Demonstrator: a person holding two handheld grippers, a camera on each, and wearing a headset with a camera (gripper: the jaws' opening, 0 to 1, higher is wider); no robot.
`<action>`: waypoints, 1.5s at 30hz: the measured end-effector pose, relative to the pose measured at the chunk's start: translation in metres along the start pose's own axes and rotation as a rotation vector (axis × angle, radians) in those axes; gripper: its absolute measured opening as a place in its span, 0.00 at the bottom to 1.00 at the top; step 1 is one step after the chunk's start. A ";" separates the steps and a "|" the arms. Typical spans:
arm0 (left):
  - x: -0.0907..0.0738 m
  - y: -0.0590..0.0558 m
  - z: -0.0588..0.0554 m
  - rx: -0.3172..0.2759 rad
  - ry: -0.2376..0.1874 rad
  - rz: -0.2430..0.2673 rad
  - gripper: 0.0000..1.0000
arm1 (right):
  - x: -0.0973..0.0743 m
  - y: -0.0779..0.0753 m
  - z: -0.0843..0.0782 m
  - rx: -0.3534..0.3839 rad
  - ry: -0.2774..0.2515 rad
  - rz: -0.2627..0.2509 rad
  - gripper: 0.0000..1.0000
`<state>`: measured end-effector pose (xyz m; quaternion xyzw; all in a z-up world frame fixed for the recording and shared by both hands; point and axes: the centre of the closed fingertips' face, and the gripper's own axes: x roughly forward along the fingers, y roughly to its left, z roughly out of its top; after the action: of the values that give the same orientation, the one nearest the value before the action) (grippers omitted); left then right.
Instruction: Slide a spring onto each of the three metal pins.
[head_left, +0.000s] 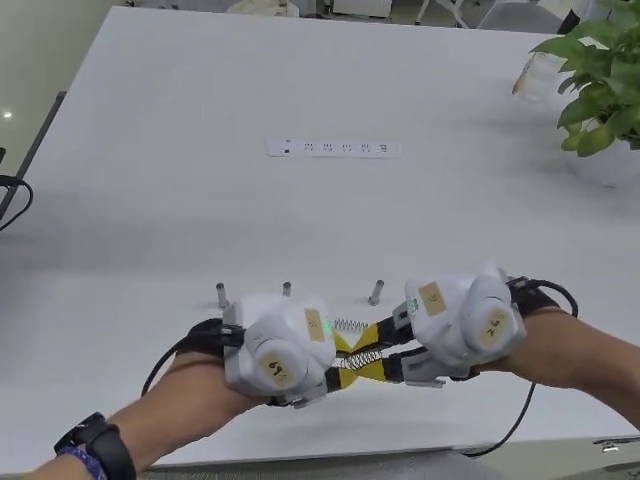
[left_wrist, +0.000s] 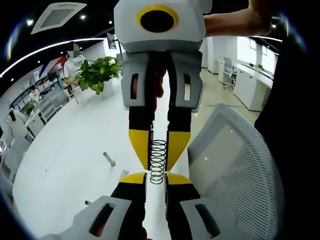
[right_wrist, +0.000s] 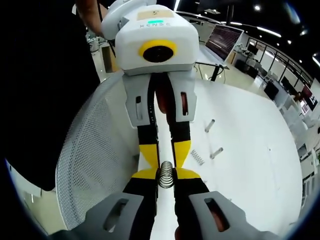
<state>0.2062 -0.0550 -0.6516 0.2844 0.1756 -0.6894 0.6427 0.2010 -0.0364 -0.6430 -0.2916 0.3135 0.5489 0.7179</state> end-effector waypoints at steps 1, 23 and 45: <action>0.000 0.002 -0.002 -0.006 0.005 0.005 0.08 | 0.000 0.000 -0.001 0.002 0.002 0.000 0.09; -0.038 0.033 -0.034 -0.194 -0.010 0.137 0.22 | -0.004 -0.015 -0.021 0.077 0.003 -0.076 0.09; -0.084 0.053 -0.083 -0.379 -0.023 0.268 0.34 | 0.008 -0.030 -0.049 0.146 0.090 -0.086 0.09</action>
<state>0.2733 0.0554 -0.6581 0.1718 0.2553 -0.5559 0.7722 0.2250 -0.0758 -0.6775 -0.2759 0.3718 0.4794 0.7455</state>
